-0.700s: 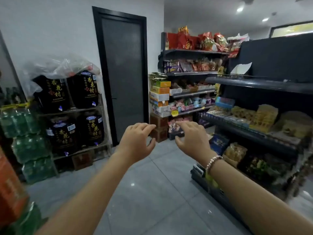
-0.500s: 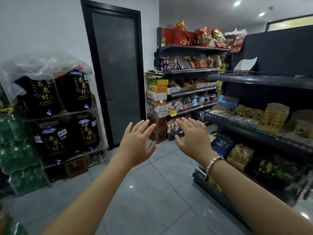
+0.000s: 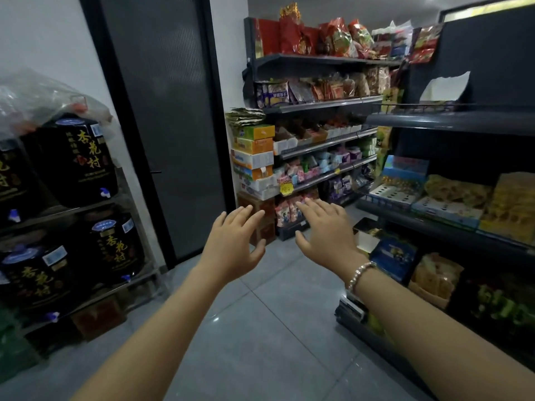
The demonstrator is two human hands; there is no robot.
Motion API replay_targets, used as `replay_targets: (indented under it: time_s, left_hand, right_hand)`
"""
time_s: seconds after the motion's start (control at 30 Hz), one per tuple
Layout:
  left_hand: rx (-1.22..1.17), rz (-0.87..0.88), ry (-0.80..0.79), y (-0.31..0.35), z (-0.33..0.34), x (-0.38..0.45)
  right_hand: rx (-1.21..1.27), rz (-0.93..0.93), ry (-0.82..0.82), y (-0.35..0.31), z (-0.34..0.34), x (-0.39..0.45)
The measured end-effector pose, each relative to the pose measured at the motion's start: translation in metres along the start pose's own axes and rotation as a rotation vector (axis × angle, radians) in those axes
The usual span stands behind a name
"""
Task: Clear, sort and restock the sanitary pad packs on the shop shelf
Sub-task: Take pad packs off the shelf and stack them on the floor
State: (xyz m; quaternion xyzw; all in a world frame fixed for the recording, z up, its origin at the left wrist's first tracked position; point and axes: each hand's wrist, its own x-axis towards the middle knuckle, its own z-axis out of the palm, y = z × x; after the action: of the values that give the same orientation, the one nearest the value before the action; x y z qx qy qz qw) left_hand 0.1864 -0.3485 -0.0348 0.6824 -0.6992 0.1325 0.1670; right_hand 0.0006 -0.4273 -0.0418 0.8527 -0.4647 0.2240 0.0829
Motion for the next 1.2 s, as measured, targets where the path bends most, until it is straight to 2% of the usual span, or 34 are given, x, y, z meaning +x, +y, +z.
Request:
replay_targets:
  time_s: [0.33, 0.63, 0.97, 1.2]
  left_hand:
    - [-0.021, -0.040, 0.028, -0.075, 0.081, 0.203]
    - [-0.032, -0.048, 0.012, -0.140, 0.155, 0.366]
    - [-0.011, 0.035, -0.065, -0.230, 0.273, 0.577]
    - [-0.037, 0.147, -0.118, -0.271, 0.332, 0.722]
  right_hand:
    - [0.068, -0.050, 0.026, 0.064, 0.105, 0.211]
    - [0.047, -0.049, -0.046, 0.123, 0.190, 0.367]
    - [-0.003, 0.063, -0.072, 0.190, 0.304, 0.549]
    - [-0.008, 0.189, -0.068, 0.240, 0.356, 0.663]
